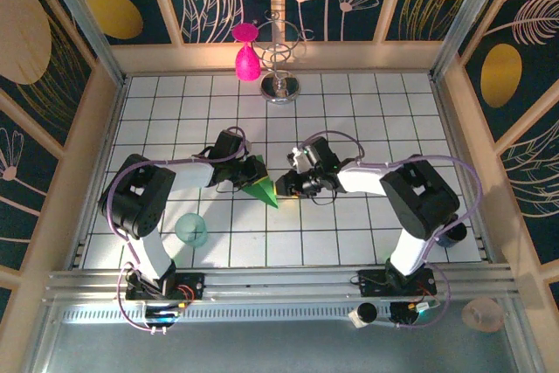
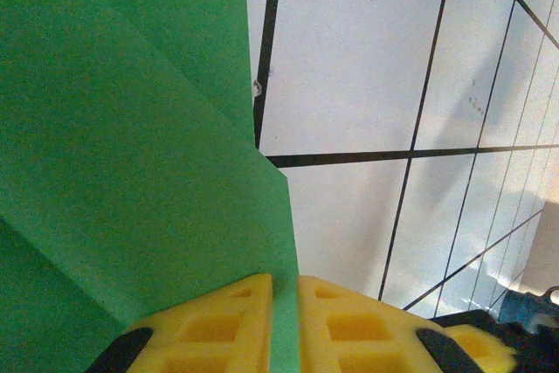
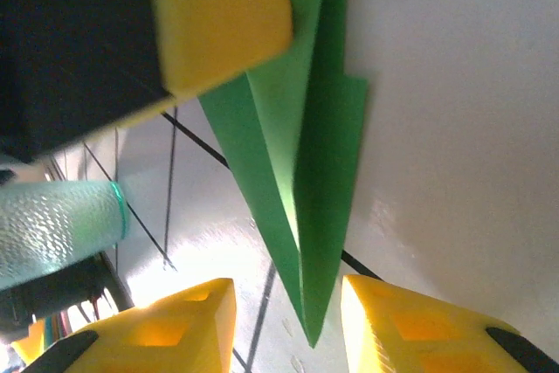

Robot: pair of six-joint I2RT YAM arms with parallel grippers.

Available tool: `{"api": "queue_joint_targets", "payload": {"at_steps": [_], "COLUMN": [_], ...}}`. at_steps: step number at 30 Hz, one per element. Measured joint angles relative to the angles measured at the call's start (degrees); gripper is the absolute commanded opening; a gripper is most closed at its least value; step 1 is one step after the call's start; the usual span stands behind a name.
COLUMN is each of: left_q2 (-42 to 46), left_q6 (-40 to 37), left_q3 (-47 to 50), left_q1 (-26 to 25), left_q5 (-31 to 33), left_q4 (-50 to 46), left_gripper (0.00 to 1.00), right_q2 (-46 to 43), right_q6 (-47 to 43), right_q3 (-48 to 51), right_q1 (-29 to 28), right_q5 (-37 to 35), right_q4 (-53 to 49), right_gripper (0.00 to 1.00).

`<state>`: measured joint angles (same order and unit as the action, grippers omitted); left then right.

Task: Fold a paper plane with a square sheet of paper (pick it up from the middle)
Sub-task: Fourth fold the wing at the center of the table.

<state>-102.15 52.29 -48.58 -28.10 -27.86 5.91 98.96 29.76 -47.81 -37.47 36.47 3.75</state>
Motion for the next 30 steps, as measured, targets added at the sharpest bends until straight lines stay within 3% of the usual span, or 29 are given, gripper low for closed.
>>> {"api": "queue_joint_targets", "payload": {"at_steps": [9,30], "left_q2": [-0.4,-2.0], "left_q6": [-0.2,-0.8], "left_q3": [-0.2,-1.0], "left_q1": [0.0,0.0], "left_q5": [-0.2,-1.5], "left_q4": [0.0,0.1], "left_gripper": [0.16,0.18], "right_q2": [-0.7,5.9], "right_q6": [1.3,2.1], "right_q3": [-0.5,-3.1], "right_q1": [-1.9,-3.5], "right_q5": [-1.5,-2.0], "right_q4": [2.0,3.5], "right_gripper": [0.20,0.17]}}
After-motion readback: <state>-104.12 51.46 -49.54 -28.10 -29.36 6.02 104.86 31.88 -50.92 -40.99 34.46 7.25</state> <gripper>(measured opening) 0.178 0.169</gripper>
